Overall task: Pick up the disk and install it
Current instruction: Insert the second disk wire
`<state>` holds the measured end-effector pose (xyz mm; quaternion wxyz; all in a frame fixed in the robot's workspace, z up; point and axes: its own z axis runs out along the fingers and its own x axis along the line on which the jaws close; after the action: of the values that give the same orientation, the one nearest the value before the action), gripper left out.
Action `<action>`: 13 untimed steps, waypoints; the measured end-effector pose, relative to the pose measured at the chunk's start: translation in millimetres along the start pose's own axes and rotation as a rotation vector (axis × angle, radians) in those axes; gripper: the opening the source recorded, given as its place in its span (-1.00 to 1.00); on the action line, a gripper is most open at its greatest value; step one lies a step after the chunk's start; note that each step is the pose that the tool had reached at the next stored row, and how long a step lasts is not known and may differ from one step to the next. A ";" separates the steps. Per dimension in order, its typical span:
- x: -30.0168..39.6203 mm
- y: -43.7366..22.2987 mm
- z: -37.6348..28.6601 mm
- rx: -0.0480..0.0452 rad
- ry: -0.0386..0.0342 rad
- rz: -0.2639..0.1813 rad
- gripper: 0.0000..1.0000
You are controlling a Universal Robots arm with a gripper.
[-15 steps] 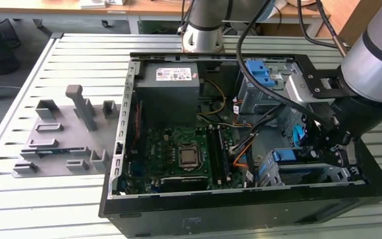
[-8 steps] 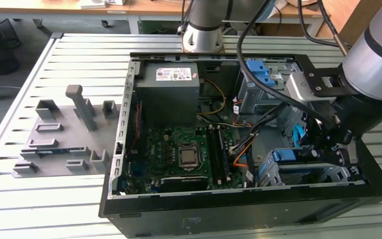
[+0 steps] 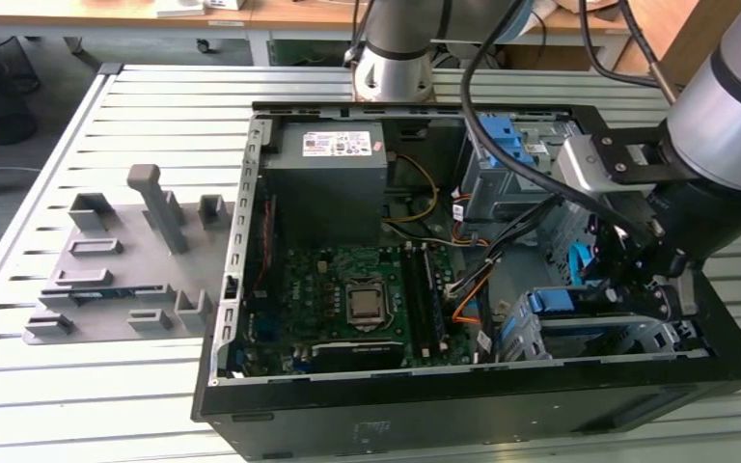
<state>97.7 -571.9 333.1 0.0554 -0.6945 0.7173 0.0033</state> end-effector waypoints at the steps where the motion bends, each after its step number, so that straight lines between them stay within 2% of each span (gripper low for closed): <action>1: 0.0 0.0 -0.2 0.0000 0.0000 0.000 -0.42; 13: -1.0 -0.7 -9.3 0.0000 0.0000 0.000 -0.42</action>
<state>97.7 -571.7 342.5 0.0554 -0.6945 0.7173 0.0033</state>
